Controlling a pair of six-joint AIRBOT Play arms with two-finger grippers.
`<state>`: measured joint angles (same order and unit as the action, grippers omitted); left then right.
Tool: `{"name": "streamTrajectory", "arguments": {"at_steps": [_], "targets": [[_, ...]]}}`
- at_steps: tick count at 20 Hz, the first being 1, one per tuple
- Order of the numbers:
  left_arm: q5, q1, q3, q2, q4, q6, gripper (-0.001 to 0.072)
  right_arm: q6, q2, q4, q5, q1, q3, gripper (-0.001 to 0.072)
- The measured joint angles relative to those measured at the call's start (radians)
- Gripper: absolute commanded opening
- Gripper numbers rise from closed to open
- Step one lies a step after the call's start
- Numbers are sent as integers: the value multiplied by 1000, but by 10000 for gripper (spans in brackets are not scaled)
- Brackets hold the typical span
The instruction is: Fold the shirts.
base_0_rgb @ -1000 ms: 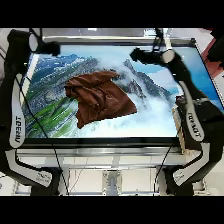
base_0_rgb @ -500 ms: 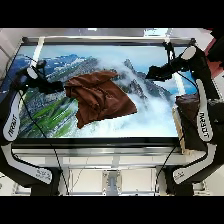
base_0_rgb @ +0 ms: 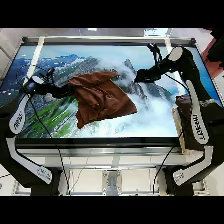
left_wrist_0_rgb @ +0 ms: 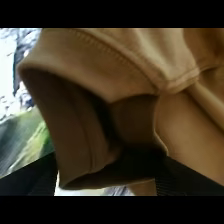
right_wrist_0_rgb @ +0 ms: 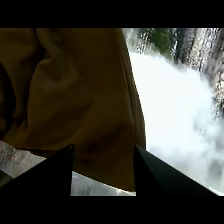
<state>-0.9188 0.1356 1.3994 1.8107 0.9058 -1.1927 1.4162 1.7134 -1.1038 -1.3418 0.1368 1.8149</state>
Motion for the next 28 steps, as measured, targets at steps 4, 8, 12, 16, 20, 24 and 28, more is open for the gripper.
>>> {"name": "streamTrajectory", "arguments": {"at_steps": [4, 8, 12, 16, 20, 24, 28], "targets": [[7, -15, -3, 9, -40, 15, 34, -1, 0, 8, 21, 22, 0, 427], [32, -45, -2, 10, -64, 32, 10, 26, 0, 20, 21, 43, -7, 427], [45, -64, 2, 10, -71, 38, 10, 60, 0, 105, -5, 99, -113, 428], [29, -69, 21, 10, -75, 38, 10, 58, 0, 316, 113, 239, -302, 445], [1, -71, 56, 10, -76, 38, 10, 52, 23, 467, 319, 412, -444, 524], [-23, -71, 77, 10, -77, 38, 10, 43, 75, 607, 462, 509, -494, 523], [-33, -71, 84, 10, -76, 38, 10, 31, 107, 667, 592, 539, -508, 521]]}}
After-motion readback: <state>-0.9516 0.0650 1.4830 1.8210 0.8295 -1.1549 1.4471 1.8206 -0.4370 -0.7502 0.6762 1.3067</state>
